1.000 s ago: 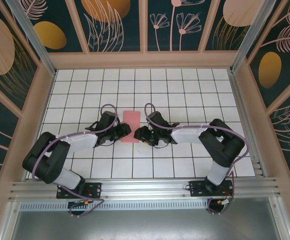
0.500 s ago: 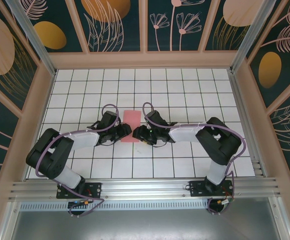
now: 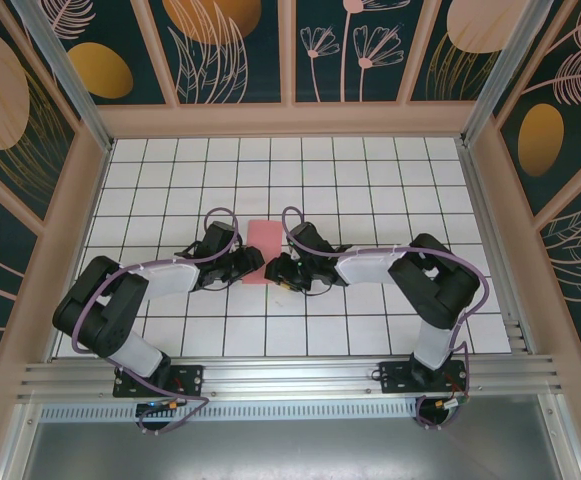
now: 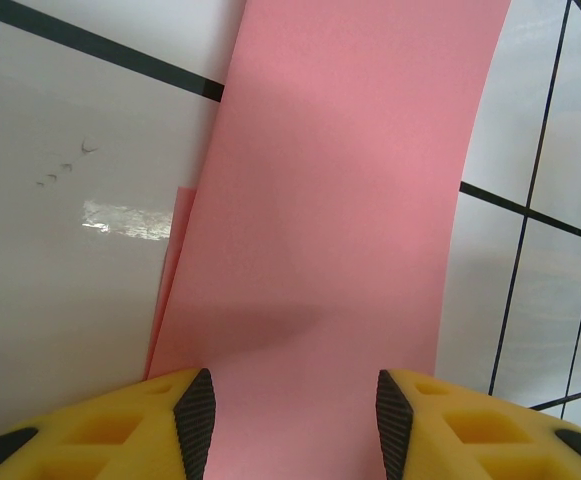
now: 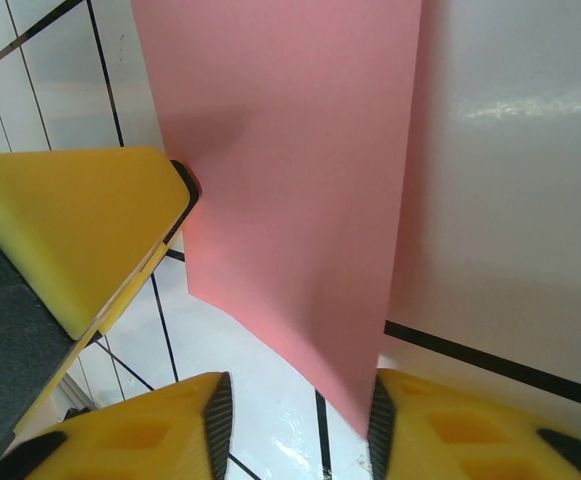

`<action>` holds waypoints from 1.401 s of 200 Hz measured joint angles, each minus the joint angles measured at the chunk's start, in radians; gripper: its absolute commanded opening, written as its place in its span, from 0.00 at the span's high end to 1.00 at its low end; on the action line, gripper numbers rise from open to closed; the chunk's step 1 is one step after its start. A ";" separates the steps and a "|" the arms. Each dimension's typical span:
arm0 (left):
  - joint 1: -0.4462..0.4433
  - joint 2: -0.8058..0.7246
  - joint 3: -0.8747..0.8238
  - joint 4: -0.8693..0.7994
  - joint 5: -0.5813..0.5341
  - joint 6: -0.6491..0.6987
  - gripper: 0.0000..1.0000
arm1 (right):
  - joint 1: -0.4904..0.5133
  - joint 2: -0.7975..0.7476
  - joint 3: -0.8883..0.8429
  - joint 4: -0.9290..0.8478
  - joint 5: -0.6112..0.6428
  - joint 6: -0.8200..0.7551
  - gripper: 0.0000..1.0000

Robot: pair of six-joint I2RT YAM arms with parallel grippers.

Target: Fold a paper plane with a square sheet of paper (pick it up from the middle)

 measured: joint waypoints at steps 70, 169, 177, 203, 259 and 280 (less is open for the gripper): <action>0.000 -0.003 0.000 0.000 0.001 0.000 0.50 | 0.000 0.000 0.000 -0.009 0.038 0.018 0.98; 0.003 0.005 0.082 0.008 0.039 0.071 0.52 | -0.061 -0.060 -0.002 -0.167 0.032 -0.188 1.00; 0.004 0.018 0.094 0.012 0.039 0.079 0.53 | -0.069 -0.065 -0.002 -0.180 0.025 -0.206 1.00; 0.010 0.068 0.113 0.024 0.037 0.100 0.57 | -0.085 -0.067 -0.003 -0.208 0.018 -0.233 1.00; 0.009 0.127 0.115 0.025 0.016 0.110 0.62 | -0.100 -0.067 -0.003 -0.207 0.018 -0.219 0.86; 0.009 0.127 0.115 0.025 0.014 0.112 0.62 | -0.101 -0.067 -0.005 -0.183 0.019 -0.187 0.77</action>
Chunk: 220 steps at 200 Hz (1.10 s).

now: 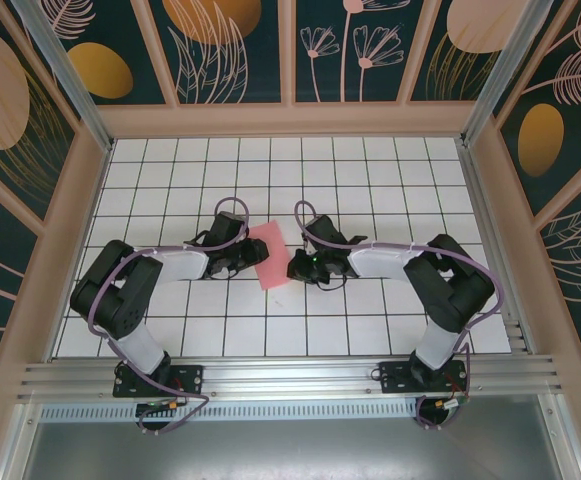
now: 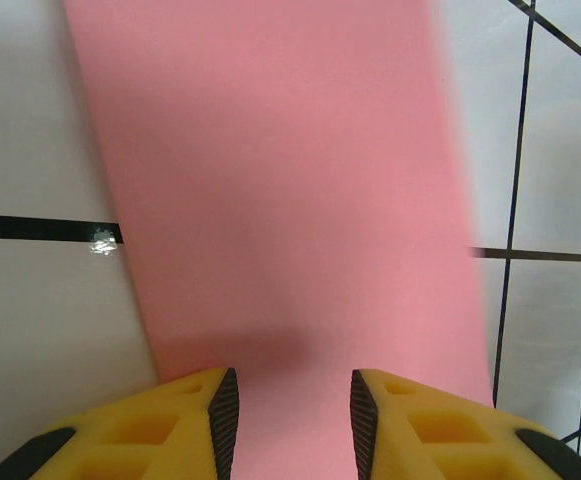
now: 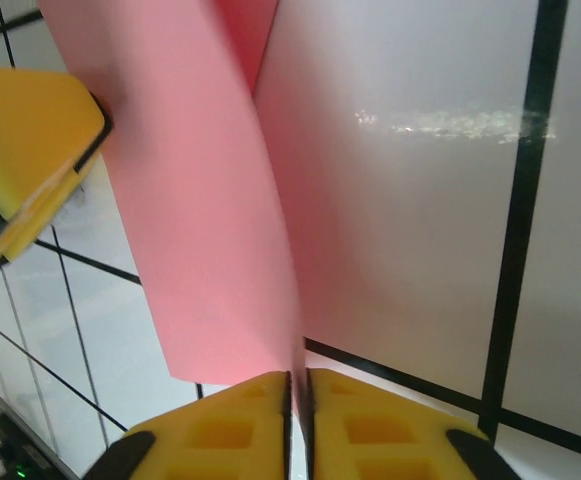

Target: Fold a paper plane with a square sheet of paper (pick it up from the middle)

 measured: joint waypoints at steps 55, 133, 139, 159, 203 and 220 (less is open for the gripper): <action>0.000 0.002 0.000 0.002 -0.002 0.006 0.62 | -0.002 0.000 -0.029 0.079 0.013 0.073 0.77; 0.000 0.002 0.000 0.007 0.000 0.018 0.59 | -0.004 -0.013 -0.060 0.114 0.053 0.151 0.99; 0.000 0.001 0.000 0.009 0.000 0.018 0.59 | -0.004 -0.016 -0.060 0.115 0.056 0.152 0.99; 0.001 -0.002 0.000 0.014 0.000 0.021 0.57 | -0.004 -0.023 -0.060 0.113 0.063 0.152 0.99; 0.026 -0.004 0.041 0.014 -0.011 0.043 0.58 | -0.004 -0.034 -0.071 0.106 0.064 0.151 0.98; 0.031 -0.002 0.052 0.014 -0.023 0.051 0.58 | -0.004 -0.034 -0.071 0.107 0.064 0.151 0.97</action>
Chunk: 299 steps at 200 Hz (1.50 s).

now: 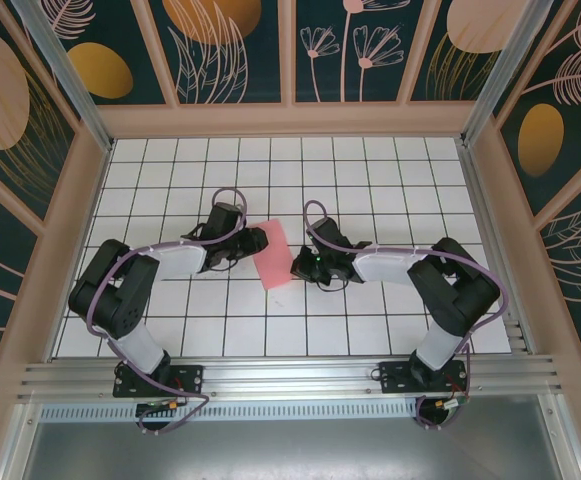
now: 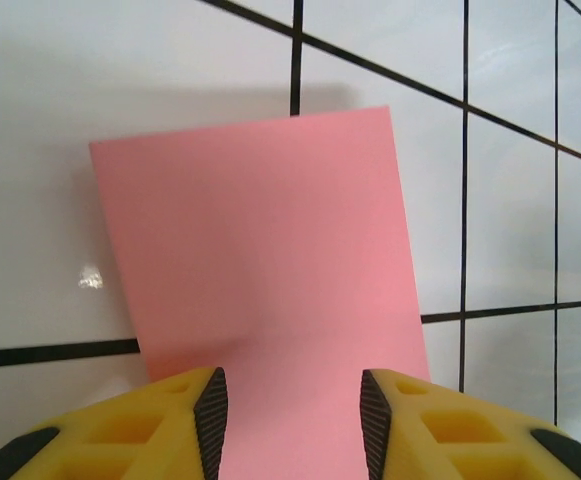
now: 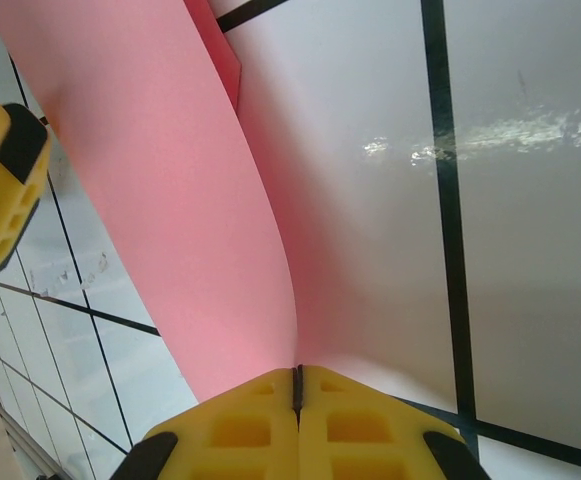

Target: Fold a paper plane with a square sheet of paper (pick it up from the middle)

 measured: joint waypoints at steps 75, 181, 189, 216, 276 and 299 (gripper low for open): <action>0.002 0.060 0.006 -0.003 -0.016 0.026 0.64 | 0.000 0.000 0.000 0.006 -0.002 0.000 0.97; 0.002 0.067 0.011 0.002 -0.016 0.037 0.63 | 0.025 0.083 0.154 0.045 -0.035 -0.023 0.97; 0.002 0.067 0.011 0.002 -0.014 0.037 0.63 | 0.025 0.097 0.162 0.048 -0.037 -0.026 0.97; 0.002 0.067 0.011 0.003 -0.009 0.037 0.62 | 0.029 0.139 0.182 0.056 -0.042 -0.029 0.97; 0.002 0.067 0.011 0.003 -0.009 0.037 0.66 | 0.036 0.174 0.202 0.083 -0.047 -0.030 0.97; 0.002 0.067 0.011 0.002 -0.010 0.037 0.70 | 0.036 0.187 0.206 0.091 -0.047 -0.033 0.97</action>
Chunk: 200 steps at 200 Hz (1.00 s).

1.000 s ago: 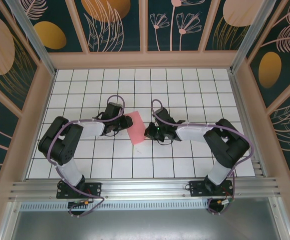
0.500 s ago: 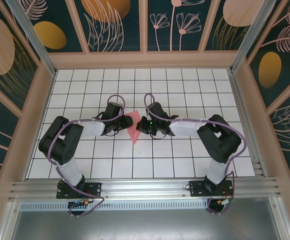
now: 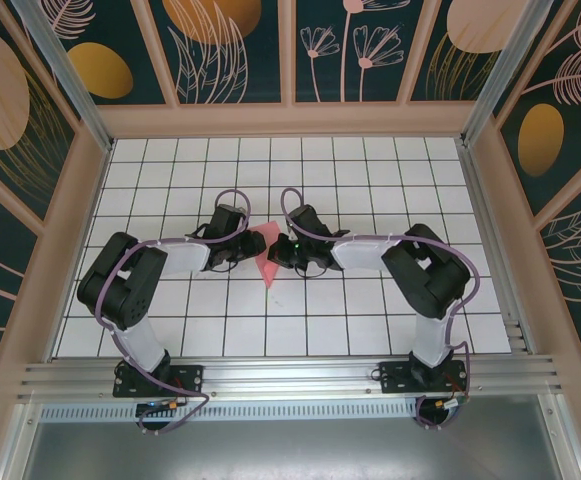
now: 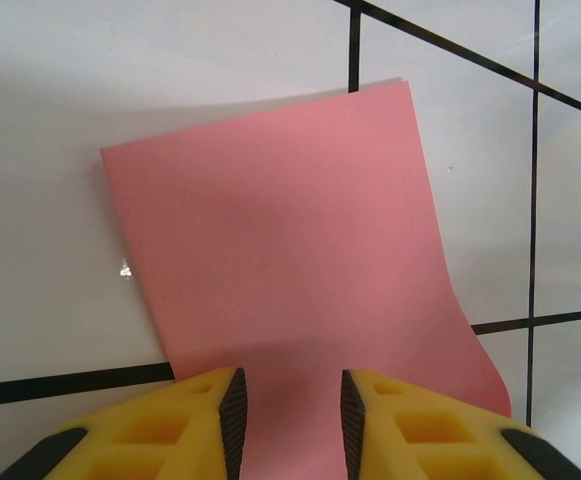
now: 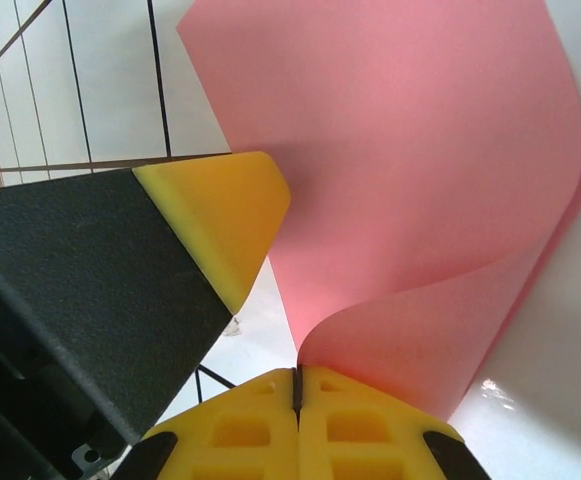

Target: Fold a paper plane with a square sheet of paper (pick it up from the middle)

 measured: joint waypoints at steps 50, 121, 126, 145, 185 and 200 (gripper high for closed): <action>0.000 0.000 0.000 -0.008 -0.011 0.000 0.73 | 0.000 0.030 0.002 0.015 -0.003 -0.004 0.97; 0.000 0.000 0.000 -0.010 -0.018 0.000 0.73 | 0.000 0.041 0.014 0.045 -0.009 -0.004 0.98; 0.000 0.000 0.000 -0.010 -0.018 0.000 0.73 | 0.000 0.042 0.014 0.046 -0.010 -0.003 0.98; 0.000 0.000 0.000 -0.010 -0.018 0.000 0.74 | 0.000 0.049 0.014 0.048 -0.010 -0.004 0.98; 0.000 0.000 0.000 -0.010 -0.018 0.000 0.73 | 0.000 0.066 0.015 0.050 -0.010 -0.004 0.98; 0.000 0.000 0.000 -0.010 -0.018 0.000 0.73 | 0.000 0.068 0.015 0.050 -0.010 -0.004 0.98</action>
